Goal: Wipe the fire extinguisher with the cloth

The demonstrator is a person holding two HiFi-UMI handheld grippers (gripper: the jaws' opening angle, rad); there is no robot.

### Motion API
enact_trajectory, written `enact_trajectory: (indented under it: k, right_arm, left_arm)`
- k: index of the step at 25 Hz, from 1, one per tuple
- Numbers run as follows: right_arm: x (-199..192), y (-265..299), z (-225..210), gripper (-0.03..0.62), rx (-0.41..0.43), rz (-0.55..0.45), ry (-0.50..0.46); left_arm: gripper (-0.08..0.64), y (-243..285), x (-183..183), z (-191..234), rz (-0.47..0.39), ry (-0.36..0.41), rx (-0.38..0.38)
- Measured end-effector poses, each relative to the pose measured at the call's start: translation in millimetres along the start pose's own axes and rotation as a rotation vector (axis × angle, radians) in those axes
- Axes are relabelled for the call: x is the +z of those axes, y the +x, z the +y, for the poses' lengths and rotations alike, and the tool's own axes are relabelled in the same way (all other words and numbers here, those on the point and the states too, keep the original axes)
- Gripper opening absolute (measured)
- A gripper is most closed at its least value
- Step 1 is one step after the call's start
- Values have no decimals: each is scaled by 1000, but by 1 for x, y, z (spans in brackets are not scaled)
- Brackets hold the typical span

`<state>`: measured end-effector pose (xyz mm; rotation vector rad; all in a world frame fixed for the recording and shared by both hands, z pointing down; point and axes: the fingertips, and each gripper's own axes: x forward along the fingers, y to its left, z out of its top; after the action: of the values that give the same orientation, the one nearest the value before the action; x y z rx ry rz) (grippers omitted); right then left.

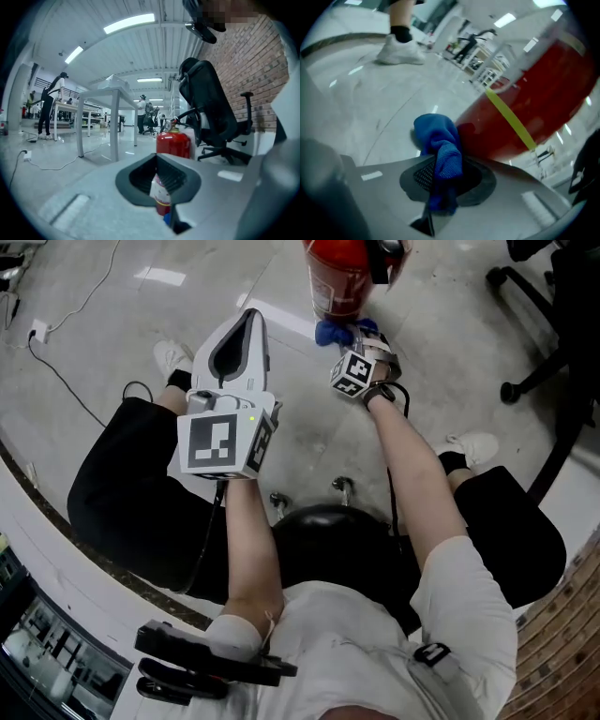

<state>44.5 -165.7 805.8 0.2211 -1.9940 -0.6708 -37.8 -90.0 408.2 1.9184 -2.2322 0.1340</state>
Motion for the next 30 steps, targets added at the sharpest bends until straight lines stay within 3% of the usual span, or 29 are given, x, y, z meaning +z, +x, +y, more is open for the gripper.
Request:
enact_trajectory:
  k: [3, 5, 6, 11, 15, 19, 23, 27, 30]
  right_arm:
    - [3, -16, -12, 74, 33, -17, 215]
    - [33, -47, -30, 74, -2, -147, 373]
    - [53, -67, -41, 74, -31, -233, 393]
    - [150, -185, -104, 74, -215, -614, 99]
    - [151, -276, -178, 74, -430, -767, 134]
    - [123, -303, -221, 74, -539, -767, 150]
    - [114, -283, -214, 64, -547, -750, 72]
    - [101, -204, -147, 64, -374, -626, -3]
    - [76, -132, -93, 66, -186, -507, 63]
  left_arm:
    - [0, 5, 15, 6, -43, -6, 22]
    - [0, 7, 28, 8, -84, -9, 46]
    - [0, 7, 36, 8, -107, -10, 58]
    - [0, -5, 70, 8, -162, 8, 134]
    - [0, -15, 81, 3, -197, -29, 172]
    - [0, -20, 94, -17, -255, -48, 142]
    - [0, -13, 90, -37, -254, -31, 87]
    - [0, -11, 71, -23, -221, -76, 122]
    - [0, -3, 60, -24, -188, -79, 126]
